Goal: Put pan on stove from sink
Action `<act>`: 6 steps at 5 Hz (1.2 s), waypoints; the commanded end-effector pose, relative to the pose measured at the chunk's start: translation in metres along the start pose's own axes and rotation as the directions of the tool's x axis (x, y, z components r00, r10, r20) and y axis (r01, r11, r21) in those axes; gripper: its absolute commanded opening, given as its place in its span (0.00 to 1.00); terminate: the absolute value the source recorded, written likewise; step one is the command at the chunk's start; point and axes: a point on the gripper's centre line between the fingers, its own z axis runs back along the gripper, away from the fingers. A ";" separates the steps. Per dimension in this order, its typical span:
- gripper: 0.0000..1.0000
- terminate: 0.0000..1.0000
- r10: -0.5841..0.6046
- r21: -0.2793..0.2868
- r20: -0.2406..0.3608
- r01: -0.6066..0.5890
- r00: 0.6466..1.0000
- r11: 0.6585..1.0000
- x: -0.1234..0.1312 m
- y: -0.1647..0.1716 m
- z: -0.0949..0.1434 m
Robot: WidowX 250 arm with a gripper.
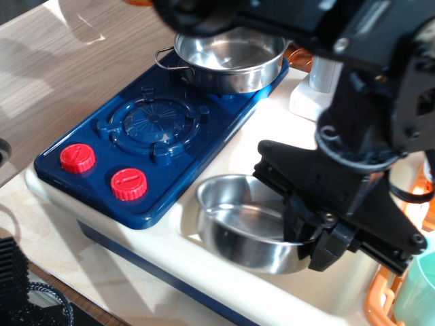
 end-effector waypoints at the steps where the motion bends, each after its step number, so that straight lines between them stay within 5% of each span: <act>1: 0.00 0.00 0.006 0.075 0.020 -0.007 1.000 0.997 0.010 -0.007 0.027; 3: 0.00 0.00 -0.145 0.162 0.052 0.135 0.988 0.978 0.012 0.016 0.053; 5: 0.00 0.00 -0.360 0.241 0.171 0.315 0.917 0.918 -0.004 0.043 0.070; 6: 0.00 0.00 -0.447 0.233 0.281 0.392 0.849 0.890 -0.010 0.062 0.065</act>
